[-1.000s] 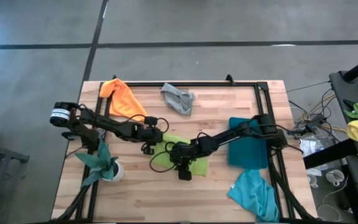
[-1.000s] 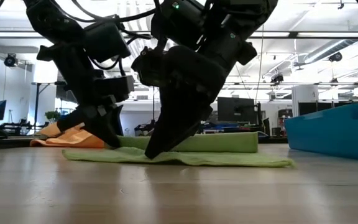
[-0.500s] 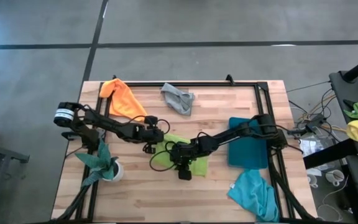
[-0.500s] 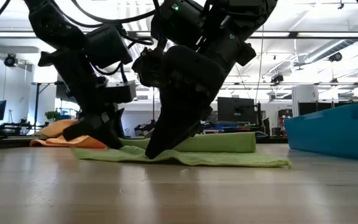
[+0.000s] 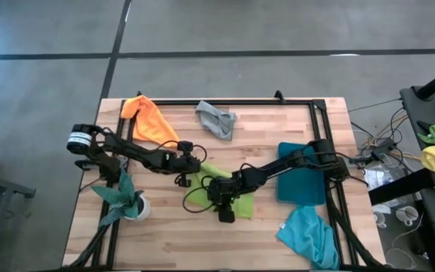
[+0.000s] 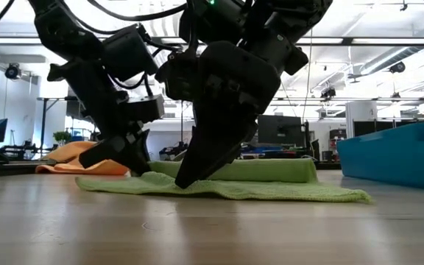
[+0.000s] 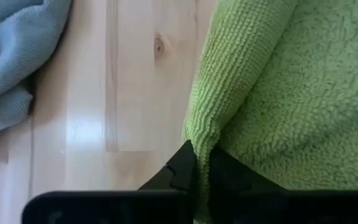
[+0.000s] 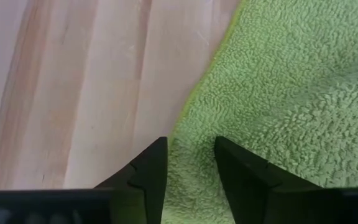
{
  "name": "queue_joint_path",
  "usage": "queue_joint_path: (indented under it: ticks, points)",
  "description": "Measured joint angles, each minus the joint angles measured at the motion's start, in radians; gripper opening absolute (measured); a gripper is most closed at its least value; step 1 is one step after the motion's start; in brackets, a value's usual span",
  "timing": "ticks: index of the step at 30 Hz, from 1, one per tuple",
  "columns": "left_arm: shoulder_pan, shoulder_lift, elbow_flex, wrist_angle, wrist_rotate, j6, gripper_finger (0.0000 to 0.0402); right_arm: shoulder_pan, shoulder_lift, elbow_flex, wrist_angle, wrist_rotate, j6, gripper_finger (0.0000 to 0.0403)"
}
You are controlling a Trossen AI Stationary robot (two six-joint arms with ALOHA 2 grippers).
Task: Roll microfiber towels into tight, uniform cylinder then place into a basket
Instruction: Roll the green towel
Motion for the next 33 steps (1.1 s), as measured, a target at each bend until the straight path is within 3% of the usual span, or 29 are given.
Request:
queue_joint_path:
  ticks: [8, 24, 33]
  points:
    - [0.0, -0.016, 0.001, -0.003, 0.055, -0.001, 0.0027, 0.005, -0.021, -0.003, -0.011, 0.035, -0.051, 0.0165]
    - [0.0, -0.113, 0.021, -0.16, 0.163, -0.078, 0.0174, 0.003, -0.068, -0.005, -0.089, 0.056, -0.045, 0.0207]
    - [-0.005, -0.191, 0.023, -0.161, 0.203, -0.19, 0.0194, 0.0, -0.15, 0.027, -0.152, 0.056, -0.036, 0.0212]
